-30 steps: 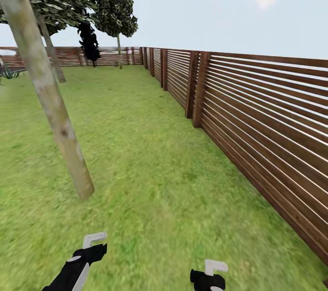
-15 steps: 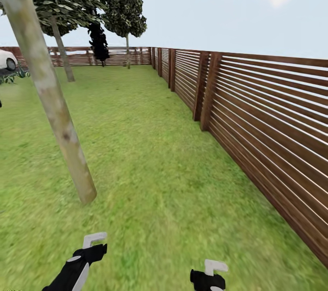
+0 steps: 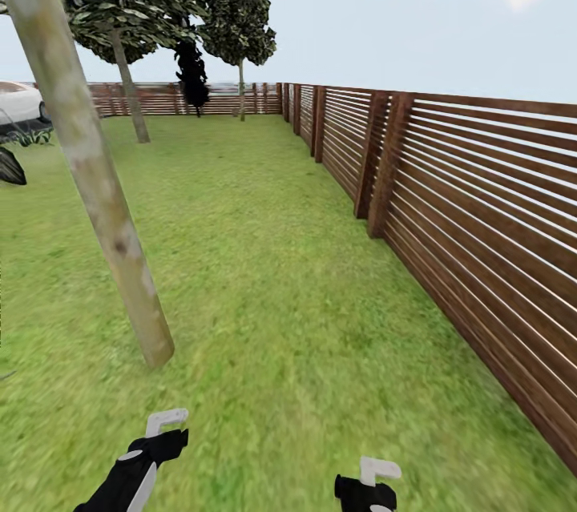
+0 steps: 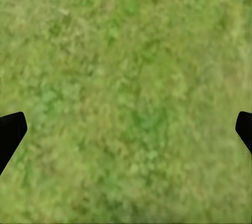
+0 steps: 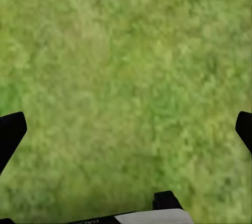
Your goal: Take the three Easter eggs out of the wicker basket on the lawn in the garden, then place them on the lawn next to a single tree (choose any tree) so that all three eggs are next to the same tree and none are left in the basket.
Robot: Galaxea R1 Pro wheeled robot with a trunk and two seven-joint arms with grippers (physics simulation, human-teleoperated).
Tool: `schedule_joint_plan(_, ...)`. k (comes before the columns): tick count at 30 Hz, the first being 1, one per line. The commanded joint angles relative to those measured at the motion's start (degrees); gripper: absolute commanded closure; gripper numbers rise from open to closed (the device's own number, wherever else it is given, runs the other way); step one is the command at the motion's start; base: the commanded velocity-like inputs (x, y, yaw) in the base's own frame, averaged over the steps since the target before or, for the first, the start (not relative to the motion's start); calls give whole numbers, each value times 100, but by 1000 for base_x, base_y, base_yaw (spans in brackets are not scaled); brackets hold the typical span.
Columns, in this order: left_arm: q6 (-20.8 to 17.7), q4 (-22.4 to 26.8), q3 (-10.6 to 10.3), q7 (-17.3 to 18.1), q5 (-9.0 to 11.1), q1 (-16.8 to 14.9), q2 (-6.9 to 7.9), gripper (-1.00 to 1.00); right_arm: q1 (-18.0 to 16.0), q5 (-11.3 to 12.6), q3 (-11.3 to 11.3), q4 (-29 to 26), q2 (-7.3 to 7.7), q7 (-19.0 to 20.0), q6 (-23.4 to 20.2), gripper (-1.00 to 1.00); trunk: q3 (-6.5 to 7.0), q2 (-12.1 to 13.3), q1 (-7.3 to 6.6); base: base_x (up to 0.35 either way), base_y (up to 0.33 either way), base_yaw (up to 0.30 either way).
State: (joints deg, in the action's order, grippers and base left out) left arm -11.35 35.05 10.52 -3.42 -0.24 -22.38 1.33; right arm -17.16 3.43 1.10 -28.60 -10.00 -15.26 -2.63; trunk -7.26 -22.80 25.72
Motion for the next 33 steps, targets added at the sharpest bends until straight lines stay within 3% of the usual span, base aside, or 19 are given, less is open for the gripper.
schedule_joint_plan(1,-34,11,3,-10,-2,-3,-2,-100,1,24,13,-11,0,-29,-27,-100,-12,-12,6,294,-99,76)
schedule_joint_plan(20,-34,11,3,-10,-2,-3,-2,-100,2,70,12,-6,0,-33,-27,-100,-12,-12,6,294,-100,8)
schedule_joint_plan(33,-34,11,3,-10,-2,-3,-2,-100,2,70,13,-14,0,-33,-27,-100,-12,-12,6,294,-100,129)
